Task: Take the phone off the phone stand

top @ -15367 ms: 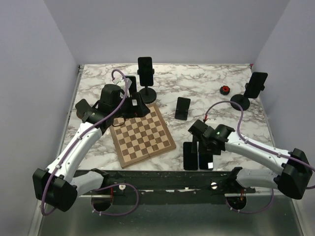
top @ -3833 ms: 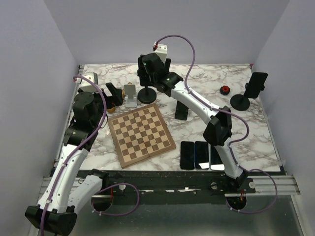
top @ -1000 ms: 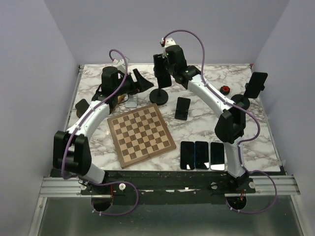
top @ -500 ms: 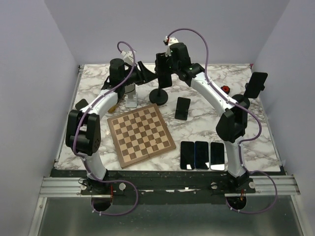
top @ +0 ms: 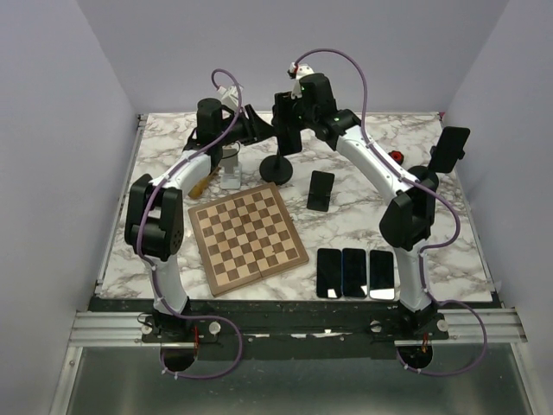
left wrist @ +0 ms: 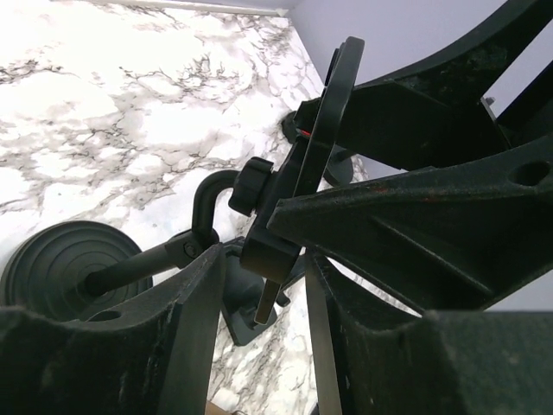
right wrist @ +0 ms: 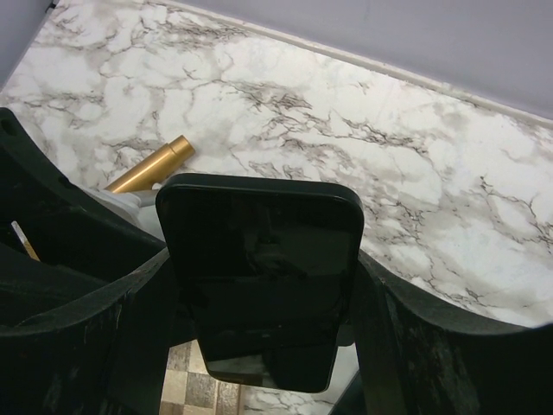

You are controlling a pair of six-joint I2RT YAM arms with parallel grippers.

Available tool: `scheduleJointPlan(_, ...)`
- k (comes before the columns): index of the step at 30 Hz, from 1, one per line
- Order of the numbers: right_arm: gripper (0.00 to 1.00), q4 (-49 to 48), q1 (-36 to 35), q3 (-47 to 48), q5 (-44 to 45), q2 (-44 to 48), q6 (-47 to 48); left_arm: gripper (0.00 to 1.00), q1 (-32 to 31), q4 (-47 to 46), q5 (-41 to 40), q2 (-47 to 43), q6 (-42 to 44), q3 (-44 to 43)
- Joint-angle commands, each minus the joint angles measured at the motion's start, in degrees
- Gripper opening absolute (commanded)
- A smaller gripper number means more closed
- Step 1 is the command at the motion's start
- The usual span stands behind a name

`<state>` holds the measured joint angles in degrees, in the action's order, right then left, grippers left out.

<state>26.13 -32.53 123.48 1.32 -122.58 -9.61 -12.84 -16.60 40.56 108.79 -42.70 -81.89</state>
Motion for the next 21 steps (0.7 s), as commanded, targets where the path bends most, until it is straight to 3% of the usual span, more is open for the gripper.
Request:
scheduleJointPlan(1, 0.01, 0.0, -0.8, 2.0, -6.3, -0.1, -2.7, 0.50, 0.1, -1.9, 3.7, 1.7, 0.7, -3.7)
scheduleJointPlan(7, 0.01, 0.0, -0.7, 1.9, -6.4, -0.3, -2.4, 0.30, 0.2, -6.4, 6.2, 2.0, -1.6, -1.5)
scheduleJointPlan(8, 0.01, 0.0, -0.7, 1.9, -6.3, -0.4, -2.2, 0.25, 0.2, -6.9, 6.6, 1.9, -1.7, -1.1)
scheduleJointPlan(10, 0.01, 0.3, -0.6, 2.0, -5.6, -0.6, -1.5, 0.04, 0.2, -7.6, 6.8, 1.6, -1.6, -0.6)
scheduleJointPlan(11, 0.01, 0.1, -0.7, 1.7, -4.6, -0.4, -1.1, 0.00, 0.2, -7.2, 6.5, 1.3, -1.2, -0.5)
scheduleJointPlan(18, 0.01, -5.5, 0.4, -3.4, -0.6, 2.1, 6.0, 0.00, 1.5, -10.3, 8.5, 0.6, -2.7, 2.9)
scheduleJointPlan(21, 0.01, -5.2, 3.7, -2.6, -9.9, 1.3, 5.5, 0.00, 2.1, -11.3, 9.8, 0.0, -1.9, 4.8)
